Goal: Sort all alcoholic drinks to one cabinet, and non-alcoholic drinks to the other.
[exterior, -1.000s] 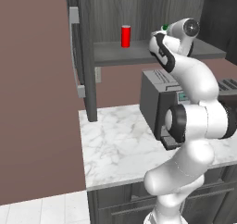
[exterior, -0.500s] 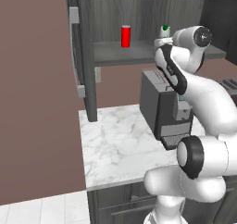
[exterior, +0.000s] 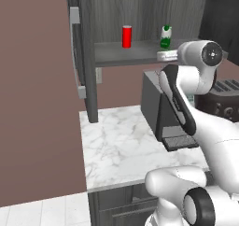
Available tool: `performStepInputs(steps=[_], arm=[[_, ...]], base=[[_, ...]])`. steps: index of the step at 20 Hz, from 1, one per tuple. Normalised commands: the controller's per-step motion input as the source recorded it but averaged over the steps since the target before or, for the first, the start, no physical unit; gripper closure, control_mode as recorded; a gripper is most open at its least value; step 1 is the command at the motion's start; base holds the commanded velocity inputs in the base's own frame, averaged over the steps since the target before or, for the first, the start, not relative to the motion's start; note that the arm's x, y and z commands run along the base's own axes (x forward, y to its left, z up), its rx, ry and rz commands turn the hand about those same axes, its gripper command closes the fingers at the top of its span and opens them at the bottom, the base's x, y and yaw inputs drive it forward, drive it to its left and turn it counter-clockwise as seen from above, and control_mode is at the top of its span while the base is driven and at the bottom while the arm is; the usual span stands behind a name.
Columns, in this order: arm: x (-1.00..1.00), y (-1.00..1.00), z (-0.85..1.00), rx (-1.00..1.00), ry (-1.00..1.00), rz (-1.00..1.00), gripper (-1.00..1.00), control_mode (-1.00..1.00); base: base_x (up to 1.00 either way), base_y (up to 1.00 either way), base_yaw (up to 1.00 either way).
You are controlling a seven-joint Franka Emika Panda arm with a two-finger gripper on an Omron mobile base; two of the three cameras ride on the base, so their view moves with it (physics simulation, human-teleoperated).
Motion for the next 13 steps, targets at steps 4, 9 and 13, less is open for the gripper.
performStepInputs(steps=[4,9,13], arm=[[-1.0,0.04,-0.09,0.0,0.11,-0.03,-1.0,-1.0],[-1.0,0.02,-0.26,0.0,0.14,-0.02,-1.0,-1.0],[-1.0,0.04,-0.52,0.0,0.18,-0.01,-1.0,-1.0]], base=[[0.0,0.0,0.0],[0.0,0.0,0.0],[0.0,0.0,0.0]])
